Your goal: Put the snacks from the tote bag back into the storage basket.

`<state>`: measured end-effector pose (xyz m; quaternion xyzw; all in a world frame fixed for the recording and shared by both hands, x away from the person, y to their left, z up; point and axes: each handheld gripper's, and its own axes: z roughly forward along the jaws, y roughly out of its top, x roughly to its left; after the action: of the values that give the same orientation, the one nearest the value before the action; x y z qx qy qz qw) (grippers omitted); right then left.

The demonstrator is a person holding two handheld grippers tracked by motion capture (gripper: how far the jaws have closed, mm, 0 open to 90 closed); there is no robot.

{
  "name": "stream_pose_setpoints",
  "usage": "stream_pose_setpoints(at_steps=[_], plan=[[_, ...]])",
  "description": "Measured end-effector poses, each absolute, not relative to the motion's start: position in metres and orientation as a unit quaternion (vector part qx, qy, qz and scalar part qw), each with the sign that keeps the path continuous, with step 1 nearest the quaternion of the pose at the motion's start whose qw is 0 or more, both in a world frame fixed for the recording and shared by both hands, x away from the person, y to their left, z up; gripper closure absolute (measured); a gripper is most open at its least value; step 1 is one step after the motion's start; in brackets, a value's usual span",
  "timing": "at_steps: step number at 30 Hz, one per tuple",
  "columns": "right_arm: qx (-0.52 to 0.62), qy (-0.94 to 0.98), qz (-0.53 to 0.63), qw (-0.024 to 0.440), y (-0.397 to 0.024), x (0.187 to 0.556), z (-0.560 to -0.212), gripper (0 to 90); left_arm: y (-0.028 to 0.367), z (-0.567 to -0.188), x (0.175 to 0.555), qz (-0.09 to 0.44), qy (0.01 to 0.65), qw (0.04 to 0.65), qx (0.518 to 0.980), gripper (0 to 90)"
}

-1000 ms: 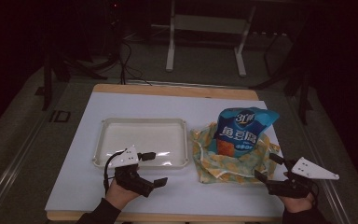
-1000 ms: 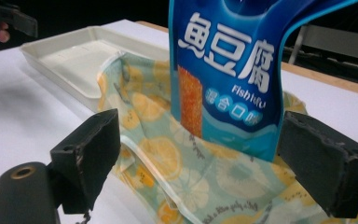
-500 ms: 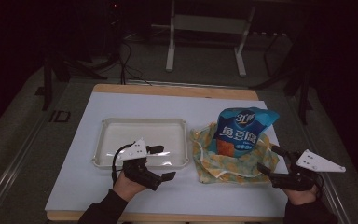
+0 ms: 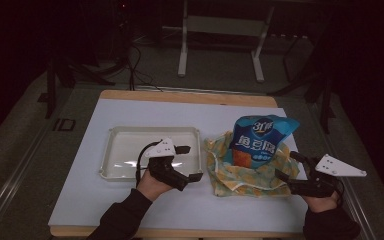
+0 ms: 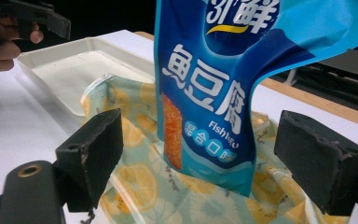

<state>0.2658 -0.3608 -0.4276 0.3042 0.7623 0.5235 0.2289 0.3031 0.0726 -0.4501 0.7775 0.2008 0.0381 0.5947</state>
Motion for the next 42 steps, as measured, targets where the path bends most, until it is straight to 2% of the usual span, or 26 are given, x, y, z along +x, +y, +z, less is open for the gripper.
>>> stream_pose_setpoints(at_steps=[11,21,34,42], plan=[[0.301,0.763,0.523,0.231,-0.363,0.276,-0.427,16.7,0.041,-0.451,0.321,0.018,0.184,0.588,0.787,1.1],[0.303,0.76,0.523,0.238,-0.361,0.287,-0.427,19.3,0.025,-0.437,0.343,0.037,0.175,0.589,0.788,3.2],[0.311,0.765,0.508,0.247,-0.358,0.304,-0.425,20.8,-0.009,-0.434,0.369,0.043,0.172,0.58,0.795,8.7],[0.327,0.761,0.506,0.241,-0.356,0.314,-0.429,21.8,-0.027,-0.433,0.38,0.039,0.179,0.579,0.794,16.2]])
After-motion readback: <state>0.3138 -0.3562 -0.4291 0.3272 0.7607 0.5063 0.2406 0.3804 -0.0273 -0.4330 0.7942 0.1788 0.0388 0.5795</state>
